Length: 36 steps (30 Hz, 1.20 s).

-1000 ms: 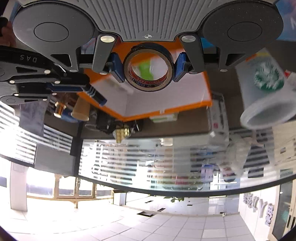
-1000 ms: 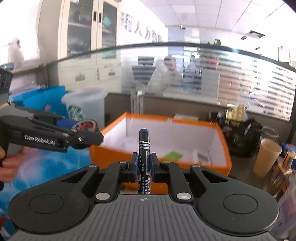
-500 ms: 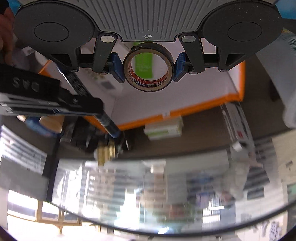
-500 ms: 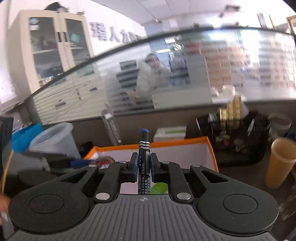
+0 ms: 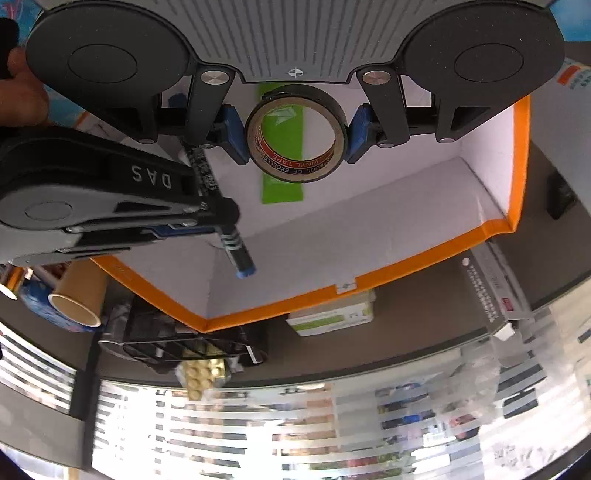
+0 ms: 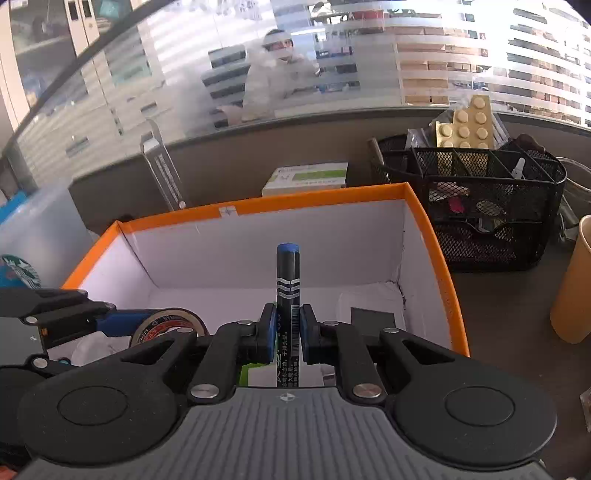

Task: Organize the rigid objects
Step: 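Lower the tape roll and marker into the box and open both tools, then move both tools back to the mat and grasp a black pen with the right tool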

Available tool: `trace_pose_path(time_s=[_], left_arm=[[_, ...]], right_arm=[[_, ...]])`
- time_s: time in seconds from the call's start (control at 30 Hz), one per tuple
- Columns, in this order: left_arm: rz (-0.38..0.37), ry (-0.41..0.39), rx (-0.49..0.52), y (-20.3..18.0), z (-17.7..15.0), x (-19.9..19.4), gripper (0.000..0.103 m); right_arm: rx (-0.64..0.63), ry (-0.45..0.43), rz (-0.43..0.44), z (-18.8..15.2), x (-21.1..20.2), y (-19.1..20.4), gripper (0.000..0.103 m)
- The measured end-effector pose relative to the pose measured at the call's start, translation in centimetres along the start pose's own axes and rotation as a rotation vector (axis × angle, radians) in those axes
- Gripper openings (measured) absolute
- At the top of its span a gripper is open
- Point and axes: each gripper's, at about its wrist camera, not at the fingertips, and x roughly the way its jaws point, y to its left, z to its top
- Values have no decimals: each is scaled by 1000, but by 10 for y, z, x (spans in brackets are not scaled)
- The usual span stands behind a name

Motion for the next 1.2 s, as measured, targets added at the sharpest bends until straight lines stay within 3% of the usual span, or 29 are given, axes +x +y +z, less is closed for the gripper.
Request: trace_pose_path(time_s=[0.13,0.2,0.3,0.43,0.67,0.8,0.93,1.03,1.2], left_arm=[[11,-5,2,-2,0,-1,59],[24,-12,0,-3,1,-2,71],[44,-30,6,-4,1,-6,85],[58,-74,6,1,-1,-23,87],[71,-225,14,7,-14,-79,93],[50,-315,22,5,-40,-116,100],[24,-349,16,-4,-71,-134,101],[-15,-305,32,-17,-93,-127,101],[-86,-215,14,-31,-112,-109,101]], right_arm=[[-4,8,-10,-1,0,0,14],[-9,14,-19,-1,1,1,14],[-6,12,-31,-2,0,1,23],[-4,-57,-35,-1,-20,3,23],[-44,-155,-13,-7,-74,23,23],[-92,-223,-37,-28,-116,37,23],[-141,-263,-101,-65,-159,48,23],[-144,-207,-167,-96,-169,48,23],[-159,-44,-268,-151,-161,45,23]])
